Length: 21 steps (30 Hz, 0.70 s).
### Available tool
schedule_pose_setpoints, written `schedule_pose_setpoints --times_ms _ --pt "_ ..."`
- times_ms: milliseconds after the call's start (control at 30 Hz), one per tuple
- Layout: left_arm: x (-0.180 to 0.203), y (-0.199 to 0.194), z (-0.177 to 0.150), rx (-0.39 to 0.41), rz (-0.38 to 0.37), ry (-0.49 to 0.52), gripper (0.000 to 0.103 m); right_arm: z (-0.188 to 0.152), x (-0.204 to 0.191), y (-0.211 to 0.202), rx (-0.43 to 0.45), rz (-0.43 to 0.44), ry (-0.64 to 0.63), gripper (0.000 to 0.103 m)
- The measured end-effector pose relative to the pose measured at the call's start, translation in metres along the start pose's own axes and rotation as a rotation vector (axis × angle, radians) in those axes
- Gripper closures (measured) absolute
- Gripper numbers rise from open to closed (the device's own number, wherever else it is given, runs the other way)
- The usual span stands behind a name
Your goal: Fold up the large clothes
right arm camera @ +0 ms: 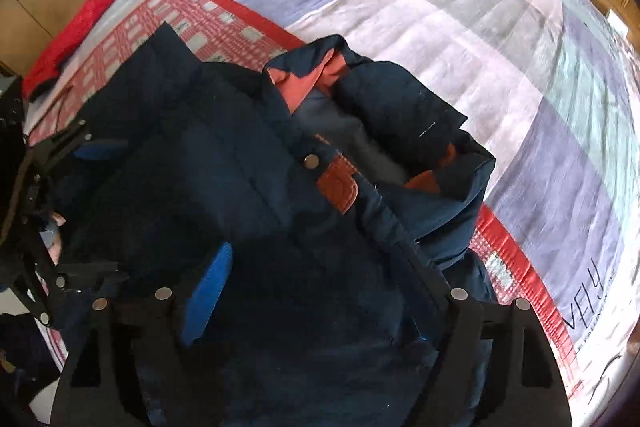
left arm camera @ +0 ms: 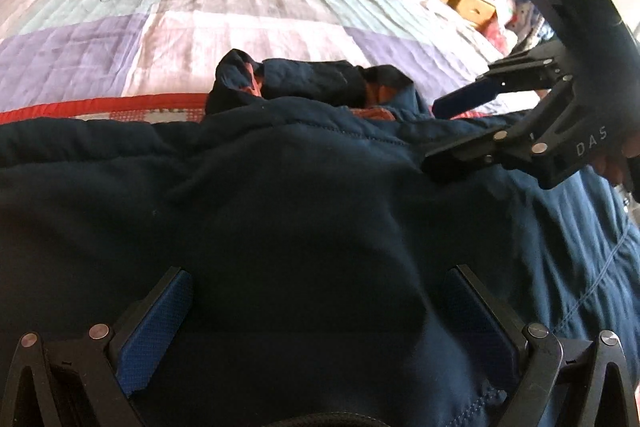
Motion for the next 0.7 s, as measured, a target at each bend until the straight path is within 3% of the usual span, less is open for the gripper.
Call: schedule_pose_setpoints --times_ms 100,167,267,300,400,500,700 --pt "0.0 0.001 -0.002 -0.007 0.003 0.009 0.0 -0.002 -0.005 0.008 -0.055 0.041 -0.041 0.018" --pt "0.002 0.003 -0.003 -0.011 0.009 0.01 0.0 -0.002 -0.008 0.017 -0.092 0.018 -0.074 0.017" --pt "0.003 0.003 -0.002 -0.011 0.015 0.007 0.0 -0.002 -0.008 0.02 -0.108 0.056 -0.018 0.019" --pt "0.002 0.003 -0.003 -0.01 0.013 0.005 0.0 -0.004 -0.01 0.016 -0.083 0.064 -0.024 0.048" --pt "0.002 0.002 -0.003 -0.009 0.007 0.004 0.0 -0.014 -0.016 0.001 -0.023 0.073 -0.018 0.08" --pt "0.003 0.001 -0.003 -0.007 0.009 0.003 0.0 -0.023 -0.023 -0.013 0.033 0.013 -0.016 0.091" --pt "0.011 -0.009 0.013 0.023 -0.021 0.0 0.0 -0.008 -0.017 -0.063 0.223 -0.138 0.039 0.094"
Point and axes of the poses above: each gripper's, at about its wrist camera, not at the fingertips, and y roughly the way its jaws point, x to its right, z to its top, the point moved 4 cm from there along y, roughly the way its jaws point, and after that the axes turned 11 degrees about -z, right-handed, at the moved point
